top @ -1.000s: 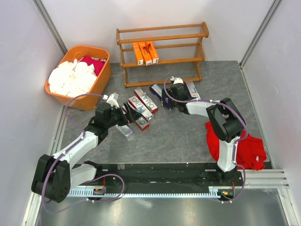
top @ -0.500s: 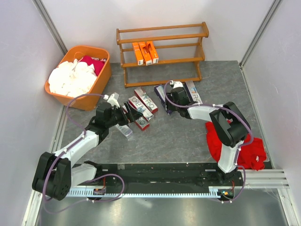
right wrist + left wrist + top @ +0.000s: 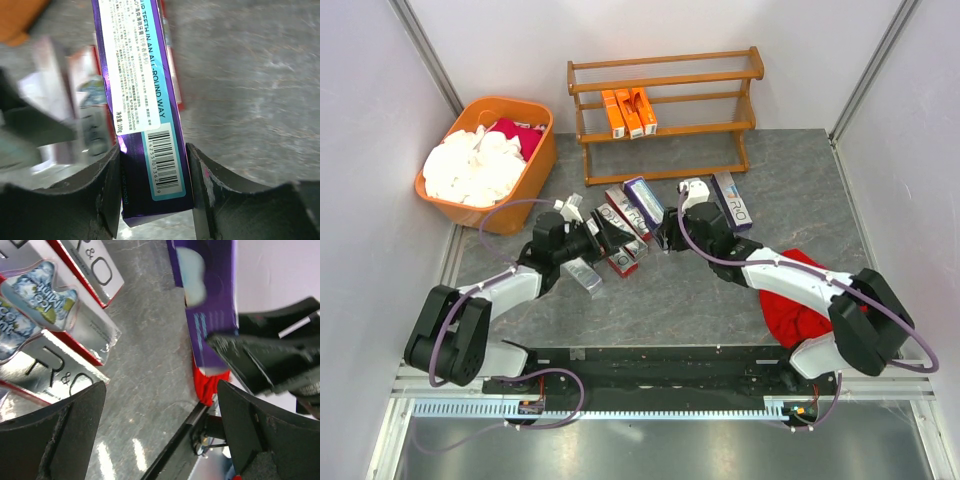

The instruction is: Place and organize the toothpastes onto the shelf

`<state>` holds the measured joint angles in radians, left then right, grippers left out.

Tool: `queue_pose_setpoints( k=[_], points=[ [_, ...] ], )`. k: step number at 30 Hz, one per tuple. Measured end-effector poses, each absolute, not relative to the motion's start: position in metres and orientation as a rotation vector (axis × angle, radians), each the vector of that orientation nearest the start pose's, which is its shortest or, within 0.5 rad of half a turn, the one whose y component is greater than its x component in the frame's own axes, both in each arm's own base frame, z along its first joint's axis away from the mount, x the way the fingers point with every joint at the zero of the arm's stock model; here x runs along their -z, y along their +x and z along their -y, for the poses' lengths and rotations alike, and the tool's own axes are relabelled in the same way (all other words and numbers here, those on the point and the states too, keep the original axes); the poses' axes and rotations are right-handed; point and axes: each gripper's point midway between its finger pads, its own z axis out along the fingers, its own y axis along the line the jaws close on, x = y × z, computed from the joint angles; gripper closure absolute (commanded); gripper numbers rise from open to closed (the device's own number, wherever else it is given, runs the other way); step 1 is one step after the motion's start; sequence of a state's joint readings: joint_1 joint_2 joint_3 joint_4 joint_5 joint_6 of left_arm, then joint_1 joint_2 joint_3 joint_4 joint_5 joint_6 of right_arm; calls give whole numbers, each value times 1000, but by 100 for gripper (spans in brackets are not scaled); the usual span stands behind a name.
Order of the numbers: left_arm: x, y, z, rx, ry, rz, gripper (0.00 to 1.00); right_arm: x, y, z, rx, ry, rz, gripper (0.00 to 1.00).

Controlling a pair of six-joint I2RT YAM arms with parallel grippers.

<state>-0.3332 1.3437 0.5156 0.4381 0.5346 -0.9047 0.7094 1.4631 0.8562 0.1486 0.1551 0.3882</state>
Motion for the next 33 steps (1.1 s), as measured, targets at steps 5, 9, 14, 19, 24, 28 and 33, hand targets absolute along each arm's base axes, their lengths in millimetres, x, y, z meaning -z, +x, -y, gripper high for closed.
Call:
queue_pose_setpoints(
  k=[5,9,14,19,24,28,33],
  points=[
    [-147,304,235,1366,-221,-2082,0,-160,316,-290,-606,-258,-2017,55],
    [-163,310,240,1410,-204,-2025,0,-158,303,-301,-638,-282,-2029,54],
    [-163,310,244,1436,-205,-2017,0,-154,285,-315,-669,-326,-2047,54],
    [-157,312,246,1445,-227,-2032,14,-155,268,-329,-707,-367,-2047,52],
    [-161,314,248,1473,-234,-2010,39,-158,259,-334,-728,-376,-2043,44],
    [-165,315,249,1490,-241,-1990,45,-160,259,-333,-739,-346,-2042,20],
    [-170,314,249,1515,-238,-1954,47,-155,256,-332,-767,-298,-2060,2]
  ],
)
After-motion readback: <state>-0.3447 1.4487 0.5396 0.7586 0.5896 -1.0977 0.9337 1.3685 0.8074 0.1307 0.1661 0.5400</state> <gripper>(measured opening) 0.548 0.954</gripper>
